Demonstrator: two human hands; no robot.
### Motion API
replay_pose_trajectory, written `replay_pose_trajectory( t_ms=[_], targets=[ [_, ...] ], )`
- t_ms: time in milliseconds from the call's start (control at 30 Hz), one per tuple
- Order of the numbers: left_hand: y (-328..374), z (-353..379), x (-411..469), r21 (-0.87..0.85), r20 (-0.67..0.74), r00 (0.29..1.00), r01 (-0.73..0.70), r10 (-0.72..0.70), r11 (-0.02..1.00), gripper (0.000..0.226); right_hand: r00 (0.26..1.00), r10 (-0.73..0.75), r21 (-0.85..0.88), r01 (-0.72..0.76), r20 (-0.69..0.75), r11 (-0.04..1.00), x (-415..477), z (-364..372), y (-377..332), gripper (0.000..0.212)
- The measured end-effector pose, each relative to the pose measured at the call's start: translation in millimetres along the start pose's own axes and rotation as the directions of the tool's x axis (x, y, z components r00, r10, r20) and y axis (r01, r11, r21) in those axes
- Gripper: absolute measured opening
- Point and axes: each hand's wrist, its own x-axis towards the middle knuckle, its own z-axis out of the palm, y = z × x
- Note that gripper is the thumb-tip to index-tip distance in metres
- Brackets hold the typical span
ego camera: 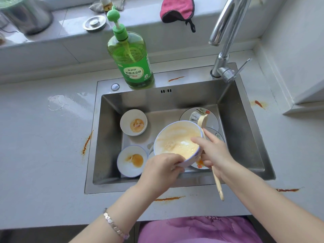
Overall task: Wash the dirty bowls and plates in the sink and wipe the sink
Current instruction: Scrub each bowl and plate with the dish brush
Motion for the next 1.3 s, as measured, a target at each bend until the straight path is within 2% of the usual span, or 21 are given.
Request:
replay_pose_trajectory(
  t_ms=[67, 133, 167, 233, 267, 333, 467, 533, 633, 667, 800, 900, 933, 1067, 1200, 1300],
  targets=[
    [-1.7, -2.1, 4.1, 0.082, -0.059, 0.996, -0.068, 0.072, 0.994, 0.015, 1.0, -0.022, -0.007, 0.022, 0.021, 1.0, -1.4, 2.3, -4.2, 0.046],
    [-3.9, -5.4, 6.3, 0.078, -0.093, 0.992, -0.083, 0.091, 0.993, 0.017, 0.998, -0.036, -0.023, 0.038, 0.052, 0.999, -4.7, 0.9, -9.0, 0.035],
    [-5.0, -8.5, 7.9, 0.033, -0.103, 0.994, -0.034, 0.037, 0.999, 0.018, 0.997, -0.055, -0.053, 0.057, 0.047, 0.997, -7.5, -1.7, -12.0, 0.029],
    [-7.7, -15.4, 11.7, -0.141, -0.084, 0.978, 0.18, -0.193, 0.974, 0.016, 0.987, -0.163, -0.209, 0.161, 0.008, 0.965, -11.3, -12.4, -15.5, 0.026],
    [-9.5, -19.4, 13.4, -0.222, -0.036, 0.954, 0.284, -0.299, 0.933, 0.015, 0.97, -0.245, -0.309, 0.235, 0.007, 0.922, -12.8, -18.9, -16.3, 0.031],
    [-10.8, -26.0, 16.8, -0.339, -0.014, 0.924, 0.356, -0.383, 0.871, 0.019, 0.924, -0.372, -0.481, 0.365, 0.086, 0.797, -20.2, -27.2, -14.9, 0.034],
    [-5.2, -33.7, 22.2, -0.488, -0.001, 0.901, 0.379, -0.434, 0.787, 0.028, 0.787, -0.457, -0.618, 0.612, 0.414, 0.494, -51.7, -20.1, 1.0, 0.045],
    [-3.2, -37.0, 22.9, -0.515, 0.015, 0.899, 0.381, -0.437, 0.767, 0.03, 0.769, -0.475, -0.65, 0.627, 0.429, 0.428, -51.8, -17.2, -5.1, 0.047],
    [-2.4, -43.3, 19.6, -0.555, 0.029, 0.898, 0.379, -0.438, 0.741, 0.028, 0.874, -0.413, -0.7, 0.461, 0.255, 0.545, -28.5, -27.2, -22.0, 0.039],
    [-2.0, -45.4, 18.2, -0.556, 0.033, 0.901, 0.376, -0.433, 0.741, 0.028, 0.885, -0.391, -0.686, 0.449, 0.252, 0.573, -29.8, -28.0, -23.2, 0.038],
    [-5.3, -51.3, 12.6, -0.555, 0.015, 0.905, 0.361, -0.425, 0.749, 0.03, 0.802, -0.414, -0.61, 0.596, 0.43, 0.522, -56.5, -19.9, -16.5, 0.045],
    [-5.4, -53.9, 8.9, -0.589, 0.042, 0.905, 0.365, -0.424, 0.721, 0.03, 0.887, -0.336, -0.648, 0.46, 0.316, 0.606, -39.7, -27.1, -27.7, 0.038],
    [-4.7, -54.7, 7.9, -0.604, 0.052, 0.907, 0.362, -0.418, 0.71, 0.027, 0.893, -0.328, -0.638, 0.45, 0.309, 0.625, -38.7, -28.5, -29.0, 0.037],
    [-8.4, -59.4, 7.4, -0.609, 0.032, 0.901, 0.362, -0.433, 0.706, 0.021, 0.829, -0.333, -0.567, 0.553, 0.45, 0.611, -58.9, -17.1, -30.6, 0.038],
    [-9.7, -65.3, 8.1, -0.603, 0.048, 0.913, 0.35, -0.406, 0.716, 0.02, 0.899, -0.269, -0.621, 0.434, 0.346, 0.653, -41.4, -20.5, -36.0, 0.036],
    [-12.6, -68.9, 8.8, -0.614, 0.04, 0.914, 0.341, -0.403, 0.712, 0.02, 0.841, -0.326, -0.555, 0.533, 0.432, 0.639, -51.0, -16.8, -31.3, 0.037]
  ],
)
